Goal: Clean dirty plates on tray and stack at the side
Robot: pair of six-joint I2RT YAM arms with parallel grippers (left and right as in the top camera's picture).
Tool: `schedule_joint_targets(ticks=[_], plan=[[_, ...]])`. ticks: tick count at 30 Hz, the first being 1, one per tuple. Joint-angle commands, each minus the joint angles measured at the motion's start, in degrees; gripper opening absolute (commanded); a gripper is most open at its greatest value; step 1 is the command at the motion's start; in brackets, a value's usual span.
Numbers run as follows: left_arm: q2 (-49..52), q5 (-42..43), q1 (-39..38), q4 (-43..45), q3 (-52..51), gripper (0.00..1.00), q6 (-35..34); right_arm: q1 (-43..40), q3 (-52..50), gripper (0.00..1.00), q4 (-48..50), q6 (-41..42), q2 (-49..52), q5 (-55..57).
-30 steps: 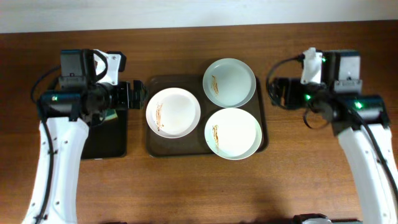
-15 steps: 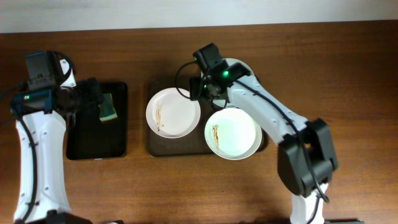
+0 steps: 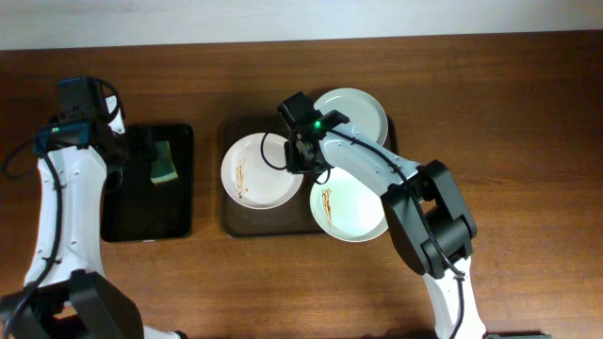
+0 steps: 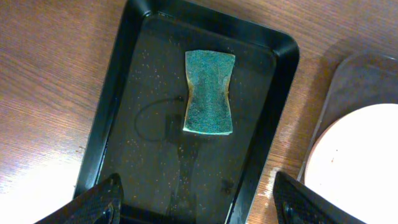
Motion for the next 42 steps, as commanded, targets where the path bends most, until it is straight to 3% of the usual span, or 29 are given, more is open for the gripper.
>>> schedule_joint_targets(ticks=[1,7,9,11,18,20,22,26,32,34,38,42], plan=[[3.1,0.9,0.1,1.4,0.9,0.75,-0.3,0.4,0.7,0.04,0.0,0.6,0.9,0.2],[10.9,1.9,0.1,10.8,0.9,0.75,-0.3,0.4,0.7,0.04,0.0,0.6,0.9,0.2],[14.2,1.9,0.1,13.0,0.9,0.64,-0.3,0.3,0.7,0.04,0.0,0.6,0.9,0.2],[16.9,2.0,0.1,14.5,0.9,0.40,-0.3,0.3,0.7,0.04,0.1,0.5,0.9,0.2],[23.3,1.9,-2.8,18.5,0.9,0.32,-0.3,0.3,0.7,0.04,0.4,0.5,0.9,0.2],[23.4,1.7,-3.2,18.5,0.8,0.21,-0.3,0.3,0.7,0.04,0.4,0.5,0.9,0.2],[23.4,0.6,-3.2,18.1,0.8,0.02,-0.3,0.3,0.7,0.04,0.4,0.5,0.9,0.2],[22.9,0.5,-3.2,15.3,1.2,0.01,-0.2,0.3,0.7,0.04,0.4,0.5,0.9,0.2],[16.9,0.5,-3.2,4.6,10.6,0.01,3.7,0.3,0.7,0.04,0.4,0.5,0.9,0.2],[15.3,7.9,-4.1,2.1,11.3,0.01,7.8,0.3,0.7,0.04,0.6,0.5,0.9,0.2],[15.3,19.6,-9.1,-1.8,10.1,0.01,8.3,0.2,0.7,0.04,1.1,0.5,0.9,-2.0],[15.6,17.9,-16.0,1.2,5.7,0.01,2.4,0.2,0.7,0.04,1.5,0.6,0.9,-2.4]])
